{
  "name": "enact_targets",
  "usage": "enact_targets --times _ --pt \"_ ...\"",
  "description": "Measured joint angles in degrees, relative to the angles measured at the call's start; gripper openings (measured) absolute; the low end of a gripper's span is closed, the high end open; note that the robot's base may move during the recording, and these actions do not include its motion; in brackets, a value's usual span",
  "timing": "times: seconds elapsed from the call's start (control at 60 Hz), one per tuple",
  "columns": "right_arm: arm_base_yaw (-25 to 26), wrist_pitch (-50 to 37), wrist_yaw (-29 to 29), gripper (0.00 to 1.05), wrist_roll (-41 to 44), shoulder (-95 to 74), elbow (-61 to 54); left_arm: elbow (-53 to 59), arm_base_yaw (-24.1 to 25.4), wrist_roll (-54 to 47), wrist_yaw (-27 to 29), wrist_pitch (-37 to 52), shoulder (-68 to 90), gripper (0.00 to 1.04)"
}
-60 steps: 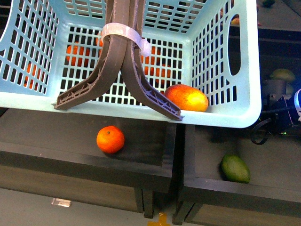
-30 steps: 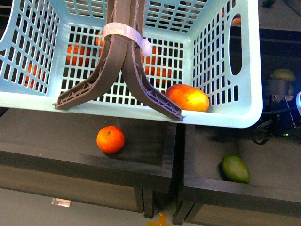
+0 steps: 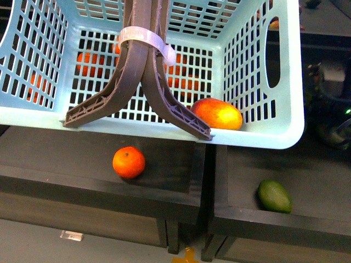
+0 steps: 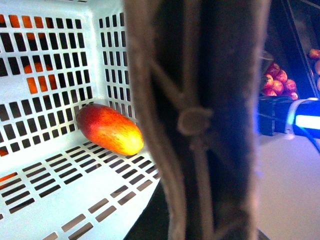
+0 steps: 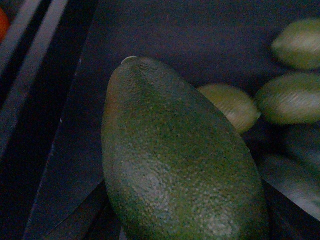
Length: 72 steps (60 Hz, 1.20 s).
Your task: Pick mango and avocado into basket
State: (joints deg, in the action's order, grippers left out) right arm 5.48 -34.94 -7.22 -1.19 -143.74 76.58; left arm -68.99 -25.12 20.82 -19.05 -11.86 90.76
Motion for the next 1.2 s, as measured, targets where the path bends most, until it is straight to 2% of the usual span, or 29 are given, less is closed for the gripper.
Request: enact_targets --times 0.25,0.45,0.75,0.983,1.166,1.183,1.199 --pt "1.4 0.8 -3.8 0.58 -2.7 17.2 -11.4 0.0 0.0 0.0 0.0 0.0 0.0 0.06" --pt "-1.9 4.4 -5.9 0.58 -4.8 33.4 -17.9 0.0 0.0 0.0 0.0 0.0 0.0 0.06" --pt "-14.4 11.7 -3.7 0.58 -6.4 51.5 -19.7 0.0 0.0 0.0 0.0 0.0 0.0 0.06" --pt "-24.6 13.1 2.1 0.57 -5.9 52.0 -20.6 0.0 0.0 0.0 0.0 0.0 0.0 0.06" --pt "-29.3 12.3 6.1 0.58 -5.9 49.0 -21.0 0.0 0.0 0.0 0.0 0.0 0.0 0.06" --pt "-29.4 12.3 6.3 0.59 -5.9 48.8 -21.1 0.0 0.0 0.0 0.0 0.0 0.0 0.06" --pt "-29.8 12.1 7.0 0.65 -6.0 48.4 -21.2 0.0 0.0 0.0 0.0 0.0 0.0 0.06"
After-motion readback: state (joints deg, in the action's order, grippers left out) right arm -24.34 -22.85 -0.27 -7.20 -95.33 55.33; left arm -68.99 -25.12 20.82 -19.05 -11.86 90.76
